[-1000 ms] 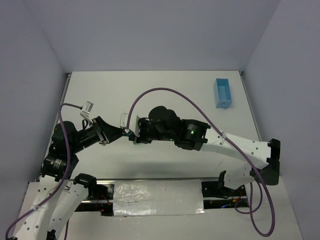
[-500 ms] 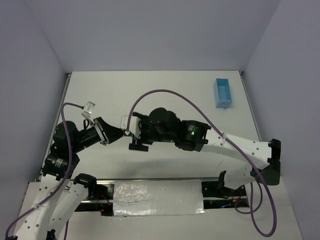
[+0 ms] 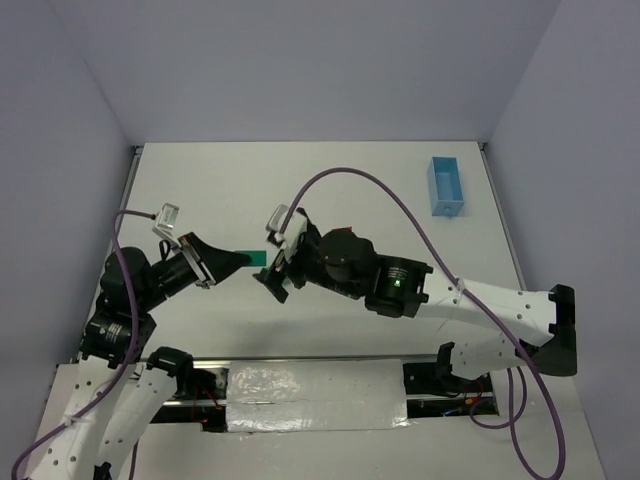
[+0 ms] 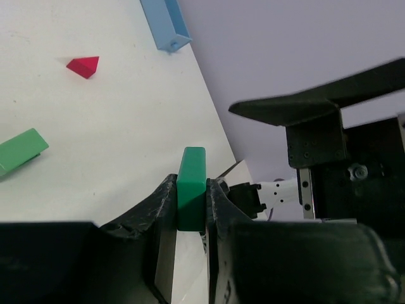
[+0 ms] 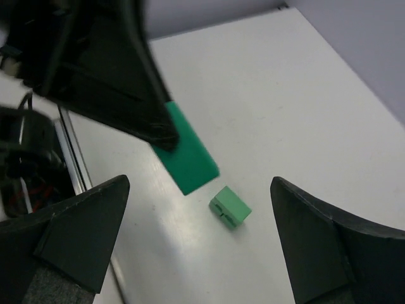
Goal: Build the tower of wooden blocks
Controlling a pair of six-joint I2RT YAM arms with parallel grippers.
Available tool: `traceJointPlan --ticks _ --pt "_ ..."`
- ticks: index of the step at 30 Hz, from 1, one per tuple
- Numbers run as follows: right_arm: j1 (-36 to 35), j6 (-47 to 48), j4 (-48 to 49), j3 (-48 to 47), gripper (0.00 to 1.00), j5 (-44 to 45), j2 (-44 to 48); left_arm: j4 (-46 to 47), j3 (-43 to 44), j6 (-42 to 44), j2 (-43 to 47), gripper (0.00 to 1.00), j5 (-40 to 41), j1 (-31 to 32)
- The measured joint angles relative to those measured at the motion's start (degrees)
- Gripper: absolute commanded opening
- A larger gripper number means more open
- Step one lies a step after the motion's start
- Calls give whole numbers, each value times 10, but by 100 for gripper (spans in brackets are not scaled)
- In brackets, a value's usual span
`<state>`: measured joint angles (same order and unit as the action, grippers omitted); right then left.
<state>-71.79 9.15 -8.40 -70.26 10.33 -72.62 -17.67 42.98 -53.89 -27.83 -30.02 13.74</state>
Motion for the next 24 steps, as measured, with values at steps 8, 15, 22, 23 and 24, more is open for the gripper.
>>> traceJointPlan --ticks 8,15,22,23,24 --pt "21 -407 73 104 100 79 74 72 -34 -7 99 0 35 0" --pt "21 -655 314 299 96 45 101 163 -108 -33 153 0 45 0" --pt "23 -665 427 243 72 -31 47 190 -109 -58 157 0 35 0" --pt "26 -666 443 241 69 -41 44 197 -109 -64 159 0 31 0" --pt "29 -666 459 241 64 -50 41 203 -109 -68 160 0 26 0"
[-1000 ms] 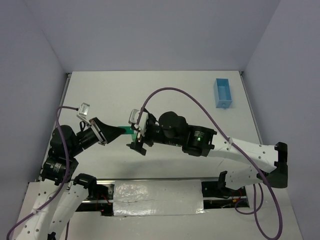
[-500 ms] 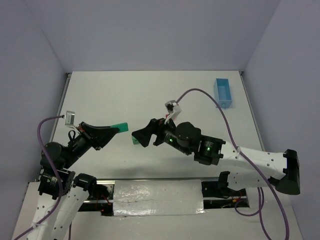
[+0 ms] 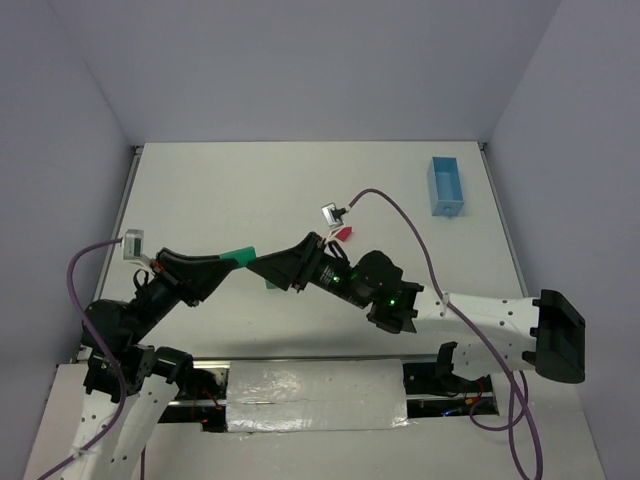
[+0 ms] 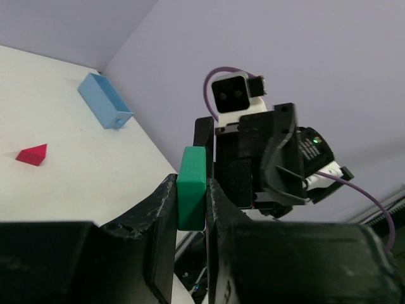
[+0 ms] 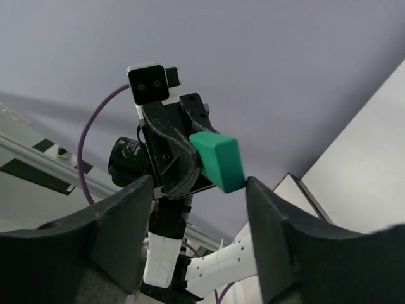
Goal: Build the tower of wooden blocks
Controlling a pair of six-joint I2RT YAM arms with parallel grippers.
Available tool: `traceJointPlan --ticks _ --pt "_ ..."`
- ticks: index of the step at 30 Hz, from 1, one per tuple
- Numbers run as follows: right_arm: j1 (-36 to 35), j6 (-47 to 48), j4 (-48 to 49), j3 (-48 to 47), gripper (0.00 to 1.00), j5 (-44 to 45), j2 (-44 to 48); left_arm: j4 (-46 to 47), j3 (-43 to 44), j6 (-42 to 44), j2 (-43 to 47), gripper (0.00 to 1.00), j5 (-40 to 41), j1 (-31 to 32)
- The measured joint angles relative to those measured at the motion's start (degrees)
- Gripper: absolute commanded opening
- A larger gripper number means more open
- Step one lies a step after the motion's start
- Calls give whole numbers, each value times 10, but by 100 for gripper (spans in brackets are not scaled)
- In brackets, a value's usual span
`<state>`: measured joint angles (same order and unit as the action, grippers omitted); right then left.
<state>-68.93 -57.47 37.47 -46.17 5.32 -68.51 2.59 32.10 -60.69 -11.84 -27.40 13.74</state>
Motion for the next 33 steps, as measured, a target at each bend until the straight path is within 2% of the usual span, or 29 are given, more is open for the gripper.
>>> traceJointPlan --ticks 7,8,11,12,14,16,17,18,19,22,24,26,27,29,33 --pt "24 -5 71 -5 42 -69 -49 25 0 -27 -3 0 -26 0" --pt "25 -4 80 -5 31 -79 -55 28 0 -30 -4 0 -30 0" --pt "30 6 107 -7 21 -104 -63 43 0 -49 -7 0 -32 -1" --pt "33 10 116 -7 0 -115 -64 48 0 -57 -7 5 -32 -1" --pt "35 16 127 -8 0 -129 -66 50 2 -57 -7 17 -33 -1" --pt "41 18 133 -8 0 -146 -67 40 9 -51 -7 65 -33 -1" --pt "45 20 134 -9 0 -158 -67 30 12 -46 -8 65 -33 -1" --pt "51 22 129 -12 0 -176 -68 16 18 -36 -10 86 -32 -1" --pt "57 24 122 -19 0 -197 -69 3 24 -23 -14 91 -31 -1" --pt "90 37 76 -47 0 -268 -70 -61 68 23 -40 94 -30 -1" --pt "113 60 30 -68 0 -310 -70 -97 103 56 -59 90 -33 -1" --pt "126 88 -30 -94 0 -342 -70 -119 130 85 -76 85 -40 -1" --pt "127 105 -62 -107 0 -356 -70 -128 141 99 -86 77 -46 -1" --pt "127 136 -113 -125 0 -379 -66 -139 153 119 -103 66 -66 -1" --pt "134 173 -189 -133 0 -404 -42 -150 152 146 -129 60 -119 -1"
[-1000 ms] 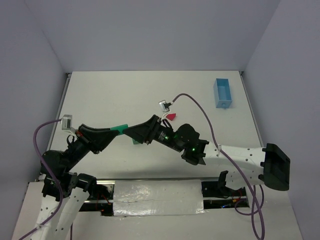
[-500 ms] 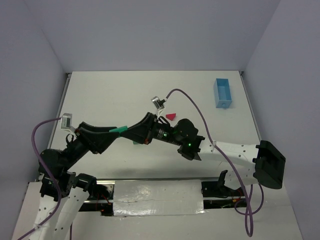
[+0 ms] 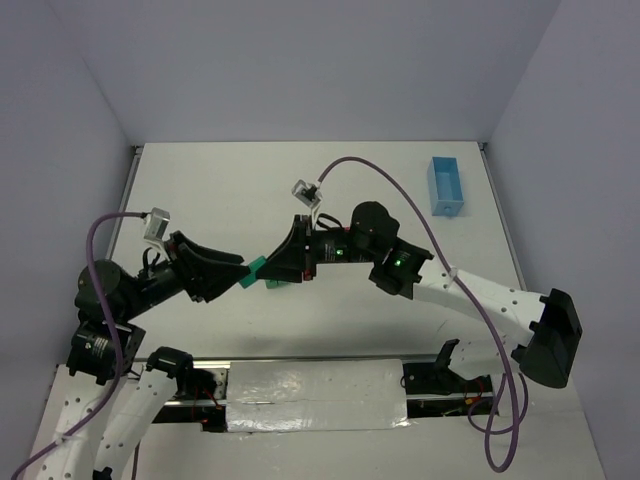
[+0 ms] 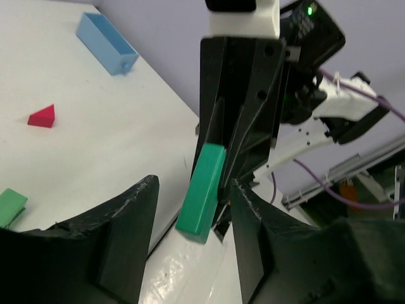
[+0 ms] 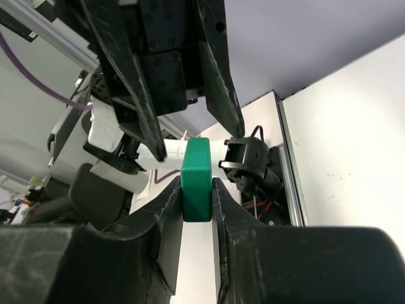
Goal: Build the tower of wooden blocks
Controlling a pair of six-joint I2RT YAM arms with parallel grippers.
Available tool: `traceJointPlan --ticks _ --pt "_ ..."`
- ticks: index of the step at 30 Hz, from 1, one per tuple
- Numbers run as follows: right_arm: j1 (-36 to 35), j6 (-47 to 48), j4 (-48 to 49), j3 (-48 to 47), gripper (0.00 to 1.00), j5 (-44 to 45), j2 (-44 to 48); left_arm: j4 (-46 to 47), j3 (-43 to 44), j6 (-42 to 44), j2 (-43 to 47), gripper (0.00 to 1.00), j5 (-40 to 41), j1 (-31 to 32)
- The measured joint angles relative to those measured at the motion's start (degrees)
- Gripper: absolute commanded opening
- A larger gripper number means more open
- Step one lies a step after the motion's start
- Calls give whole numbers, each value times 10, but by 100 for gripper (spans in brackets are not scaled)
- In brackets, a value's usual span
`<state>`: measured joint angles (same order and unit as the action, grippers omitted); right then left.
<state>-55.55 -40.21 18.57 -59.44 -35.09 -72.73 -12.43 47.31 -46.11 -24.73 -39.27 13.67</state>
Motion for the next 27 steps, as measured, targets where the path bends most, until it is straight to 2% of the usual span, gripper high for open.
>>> traceJointPlan --ticks 3,4,6,10,12,13,16,20,21,24,25,27 --pt "14 2 -11 0 0 -15 13 -1 -7 13 -3 56 -36 0" --pt "17 2 -10 1 0 -21 17 -1 -9 17 -3 48 -47 0" --pt "23 -2 -10 2 0 -27 21 2 -11 24 -4 45 -66 0" --pt "23 -6 -10 6 0 -39 21 9 -19 24 -6 29 -91 -1" --pt "25 -4 -11 6 0 -46 21 11 -20 23 -10 32 -97 -1" --pt "26 -1 -12 6 0 -47 21 11 -20 23 -11 45 -99 -1" --pt "26 3 -19 6 0 -49 21 13 -20 27 -17 63 -102 -1" --pt "26 12 -38 6 0 -49 21 13 -20 26 -23 64 -101 0" --pt "26 15 -43 6 0 -49 21 13 -20 26 -23 58 -101 -1" --pt "26 18 -50 6 0 -49 21 13 -20 26 -24 54 -101 0" --pt "26 19 -52 6 0 -50 21 13 -20 26 -25 49 -101 0" --pt "26 19 -53 6 0 -53 21 14 -20 25 -27 47 -101 -1"
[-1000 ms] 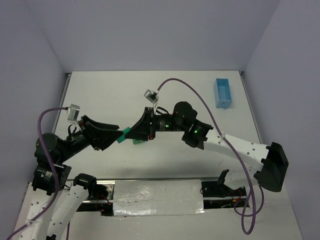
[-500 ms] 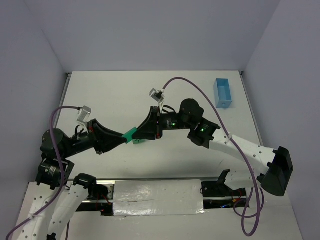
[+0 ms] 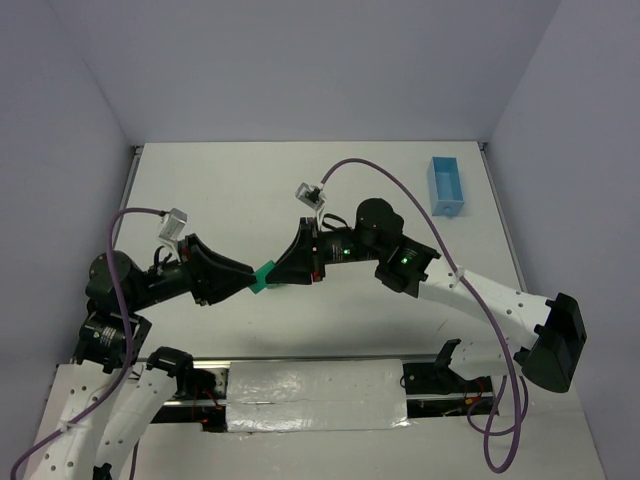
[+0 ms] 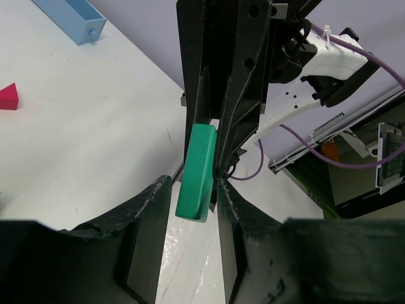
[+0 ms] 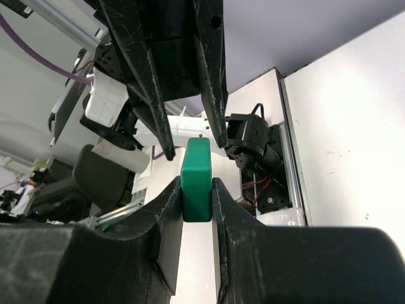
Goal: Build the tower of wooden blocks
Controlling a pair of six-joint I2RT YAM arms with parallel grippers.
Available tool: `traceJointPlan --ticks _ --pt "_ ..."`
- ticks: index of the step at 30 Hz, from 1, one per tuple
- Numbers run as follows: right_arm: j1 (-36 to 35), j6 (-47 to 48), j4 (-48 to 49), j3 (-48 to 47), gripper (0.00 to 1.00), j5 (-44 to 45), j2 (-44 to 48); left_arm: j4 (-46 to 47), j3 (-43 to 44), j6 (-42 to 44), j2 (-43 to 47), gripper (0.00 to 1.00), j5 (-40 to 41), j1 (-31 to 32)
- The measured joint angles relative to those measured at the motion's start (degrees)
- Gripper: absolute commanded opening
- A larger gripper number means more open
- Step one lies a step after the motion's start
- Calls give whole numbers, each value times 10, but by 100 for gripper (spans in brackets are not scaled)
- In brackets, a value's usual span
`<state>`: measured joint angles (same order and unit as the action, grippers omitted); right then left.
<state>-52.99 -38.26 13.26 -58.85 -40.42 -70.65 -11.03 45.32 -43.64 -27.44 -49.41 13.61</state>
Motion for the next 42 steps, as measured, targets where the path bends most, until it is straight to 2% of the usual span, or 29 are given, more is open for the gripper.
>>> traceJointPlan --ticks 2,8,10,11,12,15,19,20,21,24,25,26,27,28,29,31,33,34,42 --pt "0 0 0 0 0 -4 0 5 0 -1 -2 47 -1 0" --pt "0 -5 2 0 0 -8 0 16 0 -1 -3 25 -6 0" --pt "0 -9 2 0 0 -9 -1 21 0 0 -3 28 -6 0" --pt "0 -11 3 0 0 -10 -2 23 0 0 -3 40 -6 0" --pt "0 -13 4 0 0 -10 -3 23 0 2 -3 44 -6 0" --pt "0 -16 7 0 0 -10 -4 24 -3 -1 -6 48 -12 0" --pt "0 -17 9 -1 0 -10 -5 24 -7 -1 -10 47 -16 0" --pt "0 -18 9 -1 0 -10 -5 25 -7 -1 -10 41 -17 0" --pt "0 -19 9 -1 0 -10 -5 25 -7 -2 -10 30 -18 0" --pt "0 -23 10 -1 0 -11 -7 27 -7 0 -10 14 -22 0" --pt "0 -23 11 -1 0 -12 -7 27 -7 0 -10 4 -22 0" --pt "0 -24 11 -1 5 -12 -7 27 -7 0 -10 0 -23 0" --pt "0 -24 12 -1 13 -13 -7 27 -7 0 -10 0 -23 0" --pt "0 -23 13 -1 35 -14 -7 27 -7 0 -10 0 -23 0" --pt "0 -21 13 -1 46 -14 -7 27 -7 -1 -10 0 -23 0" --pt "0 -13 13 -1 74 -7 -7 25 -7 -2 -10 0 -19 0" --pt "0 12 5 -1 89 5 -4 24 -7 -5 -10 0 -14 0" --pt "0 23 -4 -1 99 15 0 24 -7 -8 -10 0 -10 0" --pt "-2 121 -74 10 100 166 66 -6 -7 -49 -14 0 38 0"
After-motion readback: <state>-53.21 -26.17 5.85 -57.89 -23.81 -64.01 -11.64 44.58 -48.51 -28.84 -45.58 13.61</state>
